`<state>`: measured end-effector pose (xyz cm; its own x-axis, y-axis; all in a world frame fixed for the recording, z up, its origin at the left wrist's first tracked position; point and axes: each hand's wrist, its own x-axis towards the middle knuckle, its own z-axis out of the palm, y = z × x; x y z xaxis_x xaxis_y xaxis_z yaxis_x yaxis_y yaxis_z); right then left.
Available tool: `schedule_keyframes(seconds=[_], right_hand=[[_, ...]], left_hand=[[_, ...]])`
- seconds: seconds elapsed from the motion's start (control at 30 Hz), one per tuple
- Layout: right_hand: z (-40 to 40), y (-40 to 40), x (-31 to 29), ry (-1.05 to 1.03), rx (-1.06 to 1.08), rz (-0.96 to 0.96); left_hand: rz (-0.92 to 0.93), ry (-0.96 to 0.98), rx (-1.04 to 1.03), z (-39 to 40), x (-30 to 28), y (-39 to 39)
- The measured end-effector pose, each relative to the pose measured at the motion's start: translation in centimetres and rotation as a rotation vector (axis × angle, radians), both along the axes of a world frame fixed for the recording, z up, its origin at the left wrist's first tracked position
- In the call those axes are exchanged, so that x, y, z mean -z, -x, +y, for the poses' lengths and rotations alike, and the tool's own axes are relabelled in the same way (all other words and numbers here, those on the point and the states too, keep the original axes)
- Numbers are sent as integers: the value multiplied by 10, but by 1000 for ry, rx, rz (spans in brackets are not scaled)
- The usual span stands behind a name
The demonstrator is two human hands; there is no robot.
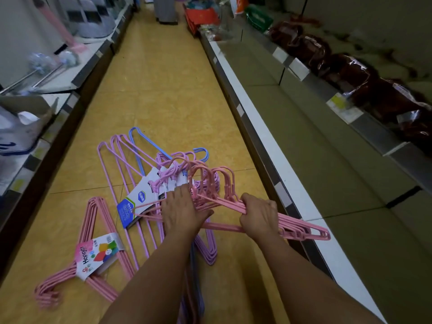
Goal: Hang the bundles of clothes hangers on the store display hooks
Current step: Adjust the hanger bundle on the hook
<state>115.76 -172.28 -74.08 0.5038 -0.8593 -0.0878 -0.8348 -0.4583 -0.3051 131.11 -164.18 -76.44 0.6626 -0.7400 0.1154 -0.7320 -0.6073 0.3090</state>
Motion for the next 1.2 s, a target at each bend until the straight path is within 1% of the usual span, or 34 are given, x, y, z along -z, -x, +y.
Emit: schedule_keyframes(seconds=[0.07, 0.17, 0.27, 0.33, 0.37, 0.4, 0.43, 0.53, 0.63, 0.7, 0.8, 0.87, 0.97, 1.03, 1.07, 1.1, 1.2], right_hand=[[1, 0, 1, 24, -31, 30], [5, -6, 0, 61, -87, 60], [14, -23, -3, 78, -158, 75], [17, -27, -2, 71, -160, 47], [17, -27, -2, 68, -155, 23], [18, -26, -2, 67, -159, 0], [19, -25, -4, 72, -174, -15], [18, -28, -18, 109, -253, -12], [17, -33, -40, 118, -279, 15], [22, -33, -61, 83, -216, 11], [30, -33, -104, 32, -164, 0], [32, -31, -145, -91, -165, 28], [31, -20, -212, -304, -185, 168], [33, -13, -260, -388, -170, 231], [35, -12, -284, -404, -115, 213], [39, -13, -306, -403, -27, 150], [44, -27, -365, -290, 354, -118]], left_hand=[[-18, -42, -2, 3, -3, 1], [-17, -78, 102, 1, -3, 4], [-3, -38, 169, 0, 5, 13], [120, 20, 198, 1, 6, 13], [183, 17, 208, 1, 5, 10], [210, -11, 212, 1, 2, 7], [200, -58, 207, -1, -2, 5], [130, -166, 189, -1, -18, -2], [185, -143, 189, 6, -40, 3], [212, -122, 150, 14, -65, 9], [196, -135, 87, 26, -116, 15], [190, -162, 57, 38, -159, 12], [197, -177, 0, 59, -223, 1], [203, -152, -53, 75, -268, -8], [220, -137, -78, 84, -293, -13], [235, -125, -100, 92, -317, -15], [252, -111, -145, 114, -389, -22]])
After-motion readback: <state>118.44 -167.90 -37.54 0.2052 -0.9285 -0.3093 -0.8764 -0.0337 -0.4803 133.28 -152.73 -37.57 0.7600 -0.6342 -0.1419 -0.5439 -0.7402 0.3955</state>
